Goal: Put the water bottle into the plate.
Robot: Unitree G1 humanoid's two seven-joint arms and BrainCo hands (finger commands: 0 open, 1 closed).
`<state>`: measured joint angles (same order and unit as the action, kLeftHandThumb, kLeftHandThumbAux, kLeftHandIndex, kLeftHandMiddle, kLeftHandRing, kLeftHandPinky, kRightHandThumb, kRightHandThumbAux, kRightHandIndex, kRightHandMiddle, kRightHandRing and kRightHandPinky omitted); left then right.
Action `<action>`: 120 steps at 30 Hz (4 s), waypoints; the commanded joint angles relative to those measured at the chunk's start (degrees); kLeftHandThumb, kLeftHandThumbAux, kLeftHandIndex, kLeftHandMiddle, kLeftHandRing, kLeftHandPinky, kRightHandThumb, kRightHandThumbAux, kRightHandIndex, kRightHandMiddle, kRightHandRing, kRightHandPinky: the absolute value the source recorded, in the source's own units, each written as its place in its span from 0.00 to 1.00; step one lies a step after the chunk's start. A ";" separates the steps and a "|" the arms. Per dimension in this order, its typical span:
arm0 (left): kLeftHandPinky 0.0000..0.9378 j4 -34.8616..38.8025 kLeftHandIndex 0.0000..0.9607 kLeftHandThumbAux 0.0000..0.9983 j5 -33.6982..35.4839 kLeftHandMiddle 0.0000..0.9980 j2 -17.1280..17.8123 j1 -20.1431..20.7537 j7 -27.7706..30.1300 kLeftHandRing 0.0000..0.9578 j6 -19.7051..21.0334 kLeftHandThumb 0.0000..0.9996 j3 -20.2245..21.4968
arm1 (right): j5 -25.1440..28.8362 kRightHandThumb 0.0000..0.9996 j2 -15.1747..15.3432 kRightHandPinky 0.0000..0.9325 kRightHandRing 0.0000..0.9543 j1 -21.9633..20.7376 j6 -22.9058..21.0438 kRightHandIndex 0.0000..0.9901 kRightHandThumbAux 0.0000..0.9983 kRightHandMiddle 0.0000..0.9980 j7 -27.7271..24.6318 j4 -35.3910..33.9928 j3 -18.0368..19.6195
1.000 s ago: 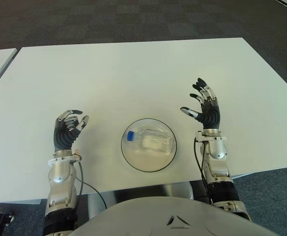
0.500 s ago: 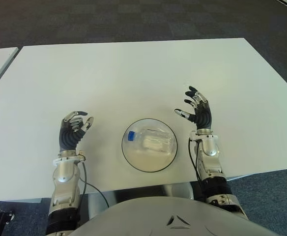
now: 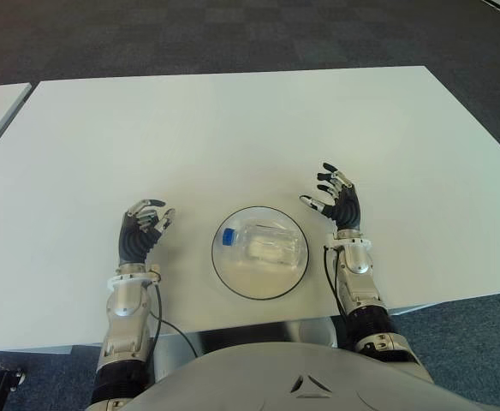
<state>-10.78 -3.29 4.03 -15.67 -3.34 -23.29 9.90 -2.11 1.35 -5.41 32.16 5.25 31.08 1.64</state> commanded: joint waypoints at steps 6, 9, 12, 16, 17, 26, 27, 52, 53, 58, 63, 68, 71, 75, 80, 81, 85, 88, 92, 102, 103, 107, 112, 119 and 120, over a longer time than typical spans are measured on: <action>0.85 -5.76 0.46 0.72 1.14 0.81 -0.91 2.87 -0.48 0.85 -1.80 0.70 -0.15 | 0.06 0.69 -0.10 0.51 0.49 -2.46 3.41 0.43 0.74 0.47 -0.26 5.39 0.60; 0.85 -7.12 0.46 0.72 1.23 0.81 -1.02 3.45 -0.56 0.85 -2.69 0.70 -0.17 | 0.06 0.69 -0.05 0.51 0.49 -3.20 3.83 0.43 0.74 0.47 -0.22 6.85 0.73; 0.85 -8.40 0.45 0.72 1.33 0.81 -1.00 4.03 -0.50 0.84 -3.78 0.70 -0.20 | 0.05 0.69 0.02 0.51 0.49 -3.93 4.04 0.43 0.74 0.47 -0.13 8.22 0.92; 0.83 -10.47 0.45 0.72 1.45 0.80 -0.91 4.81 -0.24 0.83 -6.05 0.70 -0.29 | -0.69 0.70 0.27 0.49 0.48 -4.62 0.90 0.43 0.73 0.46 1.25 9.38 1.26; 0.83 -10.84 0.45 0.72 1.48 0.80 -0.91 4.94 -0.22 0.83 -6.43 0.70 -0.30 | -0.98 0.70 0.31 0.49 0.47 -4.69 0.12 0.43 0.73 0.45 1.64 9.37 1.27; 0.81 -13.91 0.45 0.72 2.12 0.79 -0.98 5.90 -0.21 0.82 -8.29 0.70 -0.08 | -1.56 0.70 0.38 0.53 0.49 -5.16 -1.60 0.44 0.73 0.47 3.24 9.57 1.49; 0.81 -14.16 0.45 0.72 2.06 0.78 -0.96 5.99 -0.31 0.82 -8.55 0.70 -0.06 | -1.56 0.71 0.39 0.53 0.49 -5.21 -1.55 0.44 0.73 0.47 3.32 9.68 1.51; 0.86 -16.57 0.45 0.72 1.72 0.79 -0.55 6.41 -1.00 0.83 -10.41 0.70 0.04 | -2.99 0.70 0.94 0.53 0.53 -5.78 -2.30 0.43 0.73 0.50 5.38 12.24 1.41; 0.86 -16.51 0.45 0.72 1.78 0.80 -0.57 6.38 -0.98 0.83 -10.16 0.70 0.06 | -3.07 0.70 0.96 0.53 0.53 -5.81 -2.19 0.43 0.73 0.51 5.47 12.33 1.40; 0.86 -16.23 0.45 0.72 2.27 0.80 -0.63 6.32 -0.86 0.83 -9.29 0.70 0.10 | -3.53 0.70 1.08 0.54 0.53 -5.96 -2.13 0.44 0.73 0.51 5.96 12.73 1.32; 0.83 -16.42 0.45 0.72 1.92 0.79 -0.29 6.34 -0.67 0.83 -9.64 0.70 -0.05 | -4.12 0.71 1.16 0.56 0.54 -6.18 -3.01 0.44 0.73 0.51 6.75 13.00 1.31; 0.84 -16.34 0.45 0.72 1.73 0.79 -0.29 6.35 -1.01 0.83 -9.38 0.70 0.02 | -4.47 0.71 1.21 0.56 0.54 -6.24 -3.65 0.43 0.73 0.51 7.39 12.99 1.22; 0.84 -16.01 0.45 0.72 1.75 0.79 -0.38 6.31 -1.10 0.83 -8.98 0.70 0.03 | -4.96 0.71 1.14 0.55 0.54 -6.27 -4.42 0.43 0.73 0.51 8.10 12.82 1.16; 0.83 -15.78 0.45 0.72 1.66 0.79 -0.41 6.28 -1.21 0.82 -8.63 0.70 0.02 | -5.52 0.71 1.09 0.55 0.54 -6.31 -5.63 0.43 0.73 0.52 8.79 12.41 0.94; 0.84 -15.17 0.45 0.72 1.70 0.79 -0.43 6.07 -1.22 0.82 -7.90 0.70 0.04 | -5.93 0.71 1.04 0.55 0.54 -6.26 -7.78 0.43 0.73 0.52 9.08 11.61 0.58; 0.83 -15.07 0.45 0.72 1.84 0.79 -0.42 6.03 -1.12 0.82 -7.43 0.70 0.09 | -5.94 0.71 1.05 0.55 0.54 -6.22 -7.98 0.43 0.73 0.52 8.82 11.43 0.46; 0.80 -14.44 0.45 0.72 2.11 0.78 -0.67 5.89 -1.27 0.81 -6.14 0.70 0.20 | -5.55 0.71 1.16 0.56 0.55 -5.89 -8.19 0.43 0.73 0.52 7.67 10.79 0.19; 0.79 -14.10 0.45 0.72 2.15 0.77 -0.81 5.83 -1.48 0.80 -5.69 0.70 0.31 | -5.46 0.71 1.20 0.57 0.55 -5.65 -8.21 0.43 0.73 0.52 7.31 10.32 0.16; 0.80 -13.11 0.45 0.72 3.29 0.77 -1.20 5.58 -0.94 0.80 -4.69 0.70 0.45 | -5.57 0.71 1.20 0.58 0.55 -5.43 -8.77 0.43 0.73 0.51 7.13 9.70 0.05; 0.81 -11.29 0.45 0.72 4.76 0.75 -1.07 4.91 0.18 0.78 -2.16 0.71 0.10 | -4.87 0.71 1.13 0.57 0.55 -4.91 -9.63 0.43 0.73 0.50 6.17 8.20 -0.03; 0.81 -11.18 0.45 0.72 4.83 0.75 -0.98 4.86 0.37 0.78 -2.03 0.71 0.01 | -4.79 0.71 1.12 0.56 0.54 -4.87 -9.63 0.43 0.73 0.50 6.05 8.11 -0.02; 0.81 -11.00 0.45 0.72 5.05 0.76 -0.51 4.73 1.54 0.79 -2.02 0.70 -0.42 | -4.26 0.71 1.08 0.55 0.53 -4.76 -9.51 0.43 0.73 0.50 5.28 7.90 0.13; 0.80 -10.83 0.45 0.72 6.25 0.76 0.26 4.61 4.61 0.79 -1.37 0.70 -0.77 | -1.72 0.71 1.16 0.56 0.53 -4.58 -9.63 0.43 0.73 0.50 1.53 7.31 0.44; 0.77 -10.66 0.45 0.72 8.13 0.75 0.73 4.58 7.44 0.78 0.68 0.70 -0.48 | 0.96 0.71 1.35 0.56 0.52 -4.53 -9.70 0.43 0.74 0.49 -3.09 6.99 1.02; 0.76 -10.53 0.45 0.72 8.27 0.75 0.71 4.57 7.50 0.77 1.19 0.70 -0.43 | 1.16 0.71 1.36 0.56 0.52 -4.43 -9.77 0.43 0.74 0.49 -3.53 6.80 1.09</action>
<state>-20.52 4.23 4.78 -10.12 2.95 -24.97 10.01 -2.34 2.70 -11.21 24.23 3.22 37.56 2.45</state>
